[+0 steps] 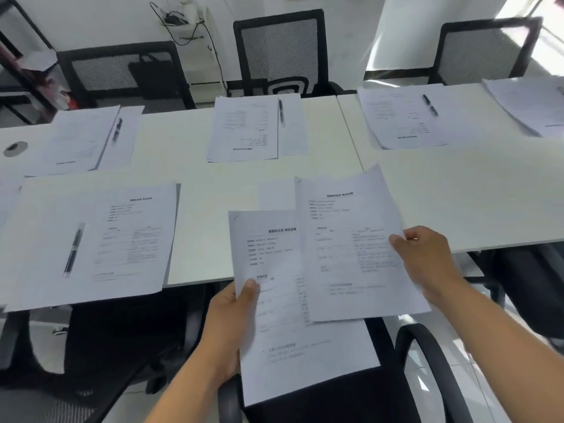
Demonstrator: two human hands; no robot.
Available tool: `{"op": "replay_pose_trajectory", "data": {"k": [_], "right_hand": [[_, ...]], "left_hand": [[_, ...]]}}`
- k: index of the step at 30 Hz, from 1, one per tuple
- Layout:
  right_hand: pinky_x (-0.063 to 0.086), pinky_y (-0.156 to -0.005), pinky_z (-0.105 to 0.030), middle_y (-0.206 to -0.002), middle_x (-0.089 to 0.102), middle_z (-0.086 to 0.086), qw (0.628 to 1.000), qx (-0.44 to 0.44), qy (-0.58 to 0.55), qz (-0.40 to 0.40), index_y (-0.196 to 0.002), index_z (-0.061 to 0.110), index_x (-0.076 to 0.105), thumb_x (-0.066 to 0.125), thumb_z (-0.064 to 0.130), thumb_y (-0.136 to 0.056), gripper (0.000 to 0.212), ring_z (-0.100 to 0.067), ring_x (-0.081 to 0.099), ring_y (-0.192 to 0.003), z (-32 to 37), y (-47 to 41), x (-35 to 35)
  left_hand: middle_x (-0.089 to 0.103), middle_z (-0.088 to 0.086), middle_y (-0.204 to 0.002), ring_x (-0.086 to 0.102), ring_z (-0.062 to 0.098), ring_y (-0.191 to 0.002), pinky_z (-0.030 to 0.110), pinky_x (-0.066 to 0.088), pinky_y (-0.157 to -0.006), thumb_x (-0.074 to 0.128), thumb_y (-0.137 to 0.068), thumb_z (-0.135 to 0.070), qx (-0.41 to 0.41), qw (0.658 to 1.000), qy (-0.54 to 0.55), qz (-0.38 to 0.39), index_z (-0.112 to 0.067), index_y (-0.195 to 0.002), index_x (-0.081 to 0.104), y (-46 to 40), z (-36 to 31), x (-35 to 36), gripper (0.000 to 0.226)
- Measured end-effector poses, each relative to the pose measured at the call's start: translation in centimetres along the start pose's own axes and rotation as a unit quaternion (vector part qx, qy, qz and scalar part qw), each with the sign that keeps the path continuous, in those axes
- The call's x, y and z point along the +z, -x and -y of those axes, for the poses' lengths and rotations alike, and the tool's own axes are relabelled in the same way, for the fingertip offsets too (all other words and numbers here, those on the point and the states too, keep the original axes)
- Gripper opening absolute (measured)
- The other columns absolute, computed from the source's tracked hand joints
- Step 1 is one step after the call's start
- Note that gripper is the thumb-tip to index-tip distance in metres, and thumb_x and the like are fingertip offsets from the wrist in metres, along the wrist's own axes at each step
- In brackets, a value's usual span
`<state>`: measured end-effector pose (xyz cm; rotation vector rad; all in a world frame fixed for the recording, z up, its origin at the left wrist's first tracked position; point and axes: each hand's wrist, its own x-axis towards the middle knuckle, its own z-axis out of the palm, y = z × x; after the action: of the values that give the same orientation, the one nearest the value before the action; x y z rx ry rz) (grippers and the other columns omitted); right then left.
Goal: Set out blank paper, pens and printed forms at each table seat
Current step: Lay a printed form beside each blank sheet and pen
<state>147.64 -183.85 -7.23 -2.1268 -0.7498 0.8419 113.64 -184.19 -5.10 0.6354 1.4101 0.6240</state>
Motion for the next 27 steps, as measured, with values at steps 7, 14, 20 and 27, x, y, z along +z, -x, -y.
{"op": "replay_pose_trajectory", "data": {"k": [7,14,20,27], "right_hand": [[0.048,-0.068,-0.037,-0.094,0.07,-0.013,0.999,0.013,0.045,-0.014,-0.096,0.003,0.065,0.07,0.022,-0.104,0.021,-0.03,0.063,-0.078,-0.3,-4.5,0.3],[0.052,-0.078,-0.044,-0.099,0.07,-0.01,0.996,0.001,0.089,-0.022,-0.101,0.009,0.065,0.067,0.027,-0.106,0.018,-0.036,0.067,-0.092,0.3,-6.9,0.9],[0.053,-0.078,-0.045,-0.1,0.069,-0.011,0.995,0.013,0.098,-0.032,-0.104,0.006,0.064,0.067,0.025,-0.106,0.019,-0.037,0.068,-0.096,0.2,-7.3,1.4],[0.045,-0.072,-0.037,-0.095,0.066,-0.012,0.994,0.026,0.098,-0.038,-0.097,0.003,0.062,0.067,0.026,-0.104,0.024,-0.032,0.06,-0.085,0.0,-7.5,1.0]], "left_hand": [[0.084,0.013,-0.115,0.082,0.037,-0.105,0.06,0.059,-0.104,0.056,-0.114,-0.026,-0.005,1.0,0.006,-0.029,-0.014,-0.125,0.078,-0.4,0.4,-2.1,0.027],[0.083,0.015,-0.115,0.082,0.037,-0.104,0.058,0.059,-0.101,0.059,-0.112,-0.025,0.005,0.999,0.013,-0.043,-0.012,-0.126,0.077,-0.2,0.0,-3.6,0.026],[0.083,0.016,-0.115,0.082,0.038,-0.103,0.059,0.059,-0.101,0.061,-0.11,-0.027,0.002,0.998,0.014,-0.056,-0.011,-0.125,0.077,-0.1,0.3,-4.5,0.027],[0.082,0.017,-0.12,0.08,0.043,-0.109,0.066,0.056,-0.106,0.059,-0.112,-0.029,-0.001,0.999,0.018,-0.049,-0.015,-0.127,0.078,0.0,0.5,-4.1,0.028]]}}
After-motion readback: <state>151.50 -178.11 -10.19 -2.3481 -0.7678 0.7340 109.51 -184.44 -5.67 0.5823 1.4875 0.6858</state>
